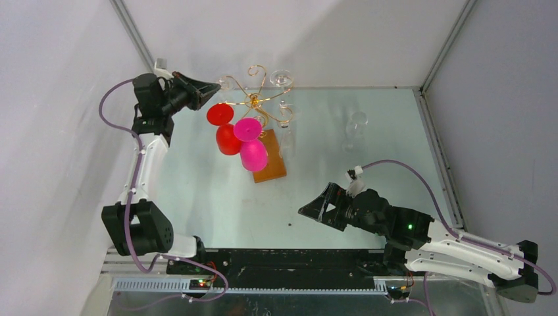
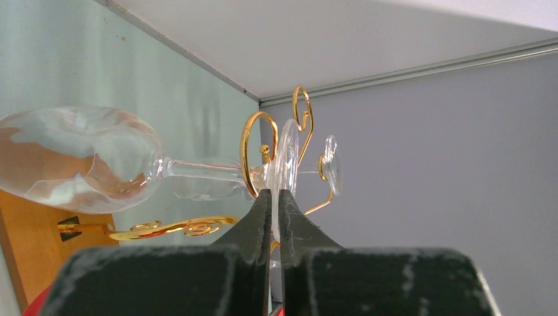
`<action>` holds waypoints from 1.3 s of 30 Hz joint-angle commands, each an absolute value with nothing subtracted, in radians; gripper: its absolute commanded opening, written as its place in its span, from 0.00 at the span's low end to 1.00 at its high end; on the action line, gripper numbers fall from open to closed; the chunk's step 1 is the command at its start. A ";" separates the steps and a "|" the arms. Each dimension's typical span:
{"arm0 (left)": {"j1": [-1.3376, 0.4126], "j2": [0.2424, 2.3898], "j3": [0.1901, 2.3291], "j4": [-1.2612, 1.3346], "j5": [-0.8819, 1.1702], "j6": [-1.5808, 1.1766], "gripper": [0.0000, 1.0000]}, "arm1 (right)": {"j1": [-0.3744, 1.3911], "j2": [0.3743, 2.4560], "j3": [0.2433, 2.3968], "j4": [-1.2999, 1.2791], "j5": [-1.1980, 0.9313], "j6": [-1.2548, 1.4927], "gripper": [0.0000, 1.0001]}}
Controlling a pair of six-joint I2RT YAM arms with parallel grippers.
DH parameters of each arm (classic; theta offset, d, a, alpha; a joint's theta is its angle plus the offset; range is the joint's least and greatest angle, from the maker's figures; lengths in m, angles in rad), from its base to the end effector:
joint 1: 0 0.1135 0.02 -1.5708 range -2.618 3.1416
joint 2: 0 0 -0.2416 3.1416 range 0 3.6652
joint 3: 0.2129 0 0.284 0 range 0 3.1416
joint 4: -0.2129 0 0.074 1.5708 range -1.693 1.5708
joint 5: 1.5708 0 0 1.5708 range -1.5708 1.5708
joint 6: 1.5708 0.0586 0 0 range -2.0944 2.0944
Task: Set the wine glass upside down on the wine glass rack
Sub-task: Turn the wine glass upside down at the wine rack, then pick up the wine glass at the center of the board.
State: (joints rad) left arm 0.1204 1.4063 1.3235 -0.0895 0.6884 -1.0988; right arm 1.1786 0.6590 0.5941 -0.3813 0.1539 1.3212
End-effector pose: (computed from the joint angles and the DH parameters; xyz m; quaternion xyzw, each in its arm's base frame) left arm 0.3812 0.0086 0.3682 -0.2344 0.7150 -0.5127 0.4135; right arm 0.0958 0.2081 0.2464 0.1010 0.8385 0.4839 0.2294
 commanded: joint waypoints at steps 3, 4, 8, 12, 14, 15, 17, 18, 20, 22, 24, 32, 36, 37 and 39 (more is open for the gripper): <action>0.127 1.350 1.330 -0.024 0.716 -1.096 0.15 | 1.184 0.657 0.594 -0.361 0.163 1.335 1.00; 0.128 1.347 1.328 -0.024 0.716 -1.093 0.17 | 1.184 0.657 0.594 -0.362 0.164 1.336 1.00; 0.132 1.342 1.325 -0.027 0.712 -1.088 0.24 | 1.184 0.655 0.594 -0.361 0.166 1.336 1.00; 0.138 1.336 1.319 -0.046 0.712 -1.076 0.29 | 1.185 0.654 0.594 -0.364 0.166 1.338 1.00; 0.142 1.331 1.315 -0.053 0.711 -1.068 0.31 | 1.186 0.654 0.594 -0.366 0.166 1.341 1.00; 0.144 1.325 1.312 -0.055 0.710 -1.061 0.33 | 1.187 0.654 0.593 -0.367 0.167 1.341 1.00; 0.149 1.319 1.310 -0.070 0.704 -1.048 0.36 | 1.189 0.655 0.594 -0.368 0.168 1.342 1.00; 0.151 1.316 1.308 -0.080 0.699 -1.044 0.40 | 1.190 0.655 0.594 -0.367 0.167 1.341 1.00; 0.157 1.302 1.303 -0.093 0.692 -1.029 0.45 | 1.189 0.655 0.594 -0.366 0.169 1.339 1.00; 0.162 1.292 1.297 -0.108 0.682 -1.010 0.51 | 1.189 0.654 0.593 -0.364 0.169 1.339 0.99; 0.167 1.283 1.291 -0.121 0.673 -0.997 0.56 | 1.190 0.653 0.593 -0.364 0.169 1.339 1.00; 0.226 1.247 1.240 -0.138 0.686 -0.983 0.67 | 1.190 0.650 0.594 -0.369 0.171 1.339 1.00; 0.271 1.212 1.176 -0.117 0.707 -0.992 0.75 | 1.192 0.649 0.594 -0.378 0.170 1.342 1.00; 0.288 1.198 1.153 -0.116 0.707 -0.992 0.79 | 1.191 0.649 0.594 -0.378 0.171 1.342 1.00; 0.310 1.173 1.117 -0.115 0.702 -0.988 0.84 | 1.191 0.650 0.593 -0.378 0.173 1.340 1.00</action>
